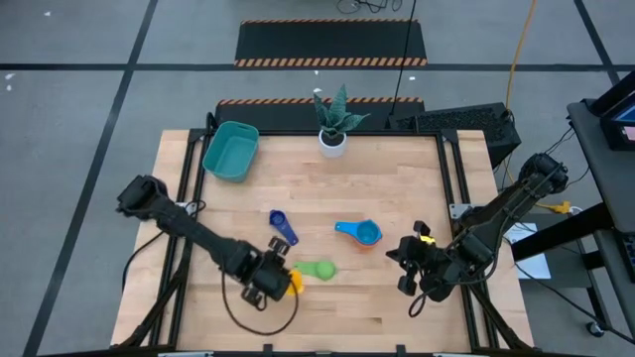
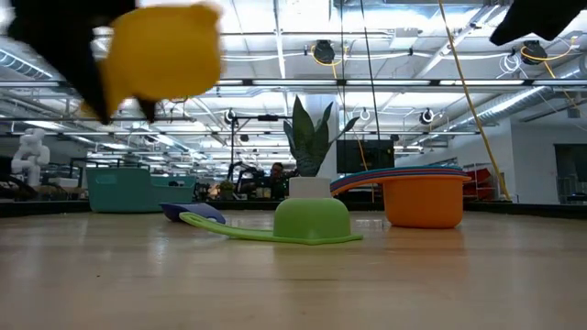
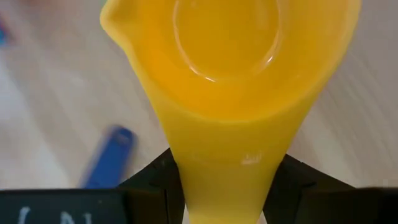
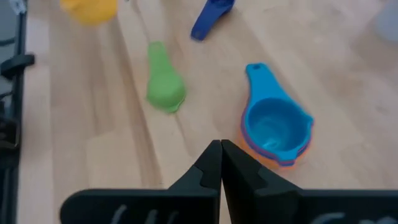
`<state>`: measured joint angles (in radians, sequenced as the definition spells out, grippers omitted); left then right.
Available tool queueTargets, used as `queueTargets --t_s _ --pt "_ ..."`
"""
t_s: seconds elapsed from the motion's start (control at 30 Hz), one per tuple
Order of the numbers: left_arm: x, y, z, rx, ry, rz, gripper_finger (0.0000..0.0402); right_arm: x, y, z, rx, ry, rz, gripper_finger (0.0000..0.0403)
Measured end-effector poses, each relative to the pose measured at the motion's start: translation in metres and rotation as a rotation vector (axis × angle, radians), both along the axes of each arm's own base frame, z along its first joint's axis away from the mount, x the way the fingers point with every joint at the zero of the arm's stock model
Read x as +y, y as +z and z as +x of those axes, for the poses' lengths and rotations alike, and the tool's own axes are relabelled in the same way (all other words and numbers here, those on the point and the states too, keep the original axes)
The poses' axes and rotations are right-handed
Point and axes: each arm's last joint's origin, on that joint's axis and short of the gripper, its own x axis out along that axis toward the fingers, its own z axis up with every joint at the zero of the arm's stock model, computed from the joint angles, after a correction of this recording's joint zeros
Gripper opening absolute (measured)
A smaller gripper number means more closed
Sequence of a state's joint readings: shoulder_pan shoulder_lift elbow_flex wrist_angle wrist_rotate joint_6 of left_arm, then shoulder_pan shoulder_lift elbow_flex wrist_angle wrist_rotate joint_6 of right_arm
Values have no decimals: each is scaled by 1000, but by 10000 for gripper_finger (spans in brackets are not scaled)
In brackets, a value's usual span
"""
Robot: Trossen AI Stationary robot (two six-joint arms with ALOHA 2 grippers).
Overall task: Nest measuring cups in basket
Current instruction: Stack the yellow measuring cup on top of the light blue measuring cup
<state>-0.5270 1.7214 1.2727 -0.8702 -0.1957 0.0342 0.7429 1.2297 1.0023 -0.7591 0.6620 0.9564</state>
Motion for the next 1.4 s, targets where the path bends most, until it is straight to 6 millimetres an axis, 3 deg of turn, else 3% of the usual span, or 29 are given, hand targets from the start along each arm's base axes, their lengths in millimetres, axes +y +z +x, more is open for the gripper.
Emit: queueTargets --t_s 0.43,0.57,0.73,0.83,1.03,1.23,1.4 --pt "72 53 70 -374 86 -12 152 23 -4 -23 49 137 48 0" --pt "97 64 87 -540 202 -2 152 31 -20 -38 70 167 62 0" --pt "119 75 106 -745 303 -118 153 32 -40 -54 116 122 113 0" --pt "121 72 122 -841 298 -217 153 31 -46 -59 146 78 151 0" --pt "117 40 148 -873 257 -298 153 31 -50 -62 145 5 219 0" --pt "115 14 153 -780 281 -302 153 34 -53 -60 123 11 253 0" --pt "115 11 155 -785 303 -269 153 33 -53 -59 86 6 222 0"
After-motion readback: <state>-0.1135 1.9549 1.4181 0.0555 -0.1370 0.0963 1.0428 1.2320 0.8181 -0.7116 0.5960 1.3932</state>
